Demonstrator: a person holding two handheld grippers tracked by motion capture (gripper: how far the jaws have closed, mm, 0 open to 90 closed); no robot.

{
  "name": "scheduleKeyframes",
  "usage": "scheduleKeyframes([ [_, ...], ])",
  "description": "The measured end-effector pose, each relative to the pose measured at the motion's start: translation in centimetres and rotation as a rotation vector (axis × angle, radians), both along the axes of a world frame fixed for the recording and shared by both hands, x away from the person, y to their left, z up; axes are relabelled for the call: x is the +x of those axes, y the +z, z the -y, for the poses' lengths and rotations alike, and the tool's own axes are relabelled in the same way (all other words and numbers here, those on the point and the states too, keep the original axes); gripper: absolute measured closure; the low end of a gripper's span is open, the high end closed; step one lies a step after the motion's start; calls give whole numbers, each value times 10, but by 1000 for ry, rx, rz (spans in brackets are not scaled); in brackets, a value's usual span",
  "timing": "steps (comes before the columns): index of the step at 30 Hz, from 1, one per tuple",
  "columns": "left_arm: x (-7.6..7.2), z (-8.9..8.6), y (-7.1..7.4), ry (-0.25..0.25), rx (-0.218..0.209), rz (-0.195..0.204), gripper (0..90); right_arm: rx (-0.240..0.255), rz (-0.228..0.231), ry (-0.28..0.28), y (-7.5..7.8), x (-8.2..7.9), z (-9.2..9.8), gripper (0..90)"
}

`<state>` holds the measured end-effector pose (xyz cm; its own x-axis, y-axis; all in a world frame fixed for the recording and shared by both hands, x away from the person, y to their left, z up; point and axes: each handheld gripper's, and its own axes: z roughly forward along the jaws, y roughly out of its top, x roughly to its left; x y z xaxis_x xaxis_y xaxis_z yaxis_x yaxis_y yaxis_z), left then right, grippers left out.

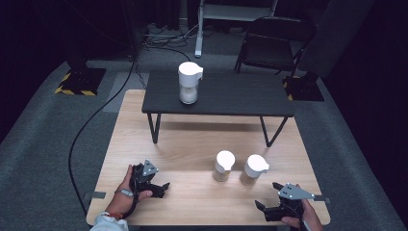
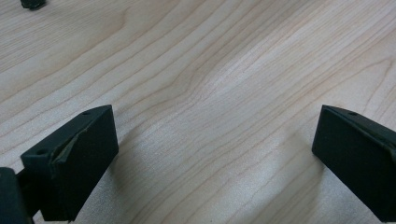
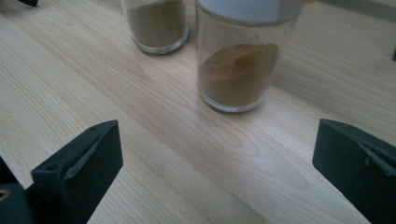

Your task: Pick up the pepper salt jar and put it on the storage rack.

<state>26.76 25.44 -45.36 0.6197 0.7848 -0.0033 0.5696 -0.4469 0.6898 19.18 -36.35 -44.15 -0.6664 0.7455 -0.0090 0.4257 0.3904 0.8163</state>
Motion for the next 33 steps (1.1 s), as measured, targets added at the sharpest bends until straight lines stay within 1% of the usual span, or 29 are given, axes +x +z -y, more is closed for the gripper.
scheduleKeyframes([
  [2,0,0,0,0,0,0,1,12,0,3,-1,0,-3,15],
  [7,0,0,0,1,0,0,1,13,1,17,-2,-2,-15,15],
  [9,0,0,0,1,0,1,1,7,6,14,-2,-3,-21,16],
  [12,0,0,0,1,0,0,1,20,3,12,-4,-3,-28,16],
  [14,0,0,0,2,-1,0,1,28,2,-1,-5,-4,-37,16],
  [16,0,0,0,3,-1,0,1,31,3,-9,-6,-5,-42,16],
  [21,0,0,0,3,-1,0,1,61,14,-52,-8,-10,-56,17],
  [24,0,0,0,3,-1,0,1,83,9,-77,-9,-11,-65,17],
  [28,0,0,0,3,-1,0,1,89,-3,-104,-10,-11,-78,18],
  [33,0,0,0,3,-1,-1,1,97,5,-137,-13,-15,-95,19],
])
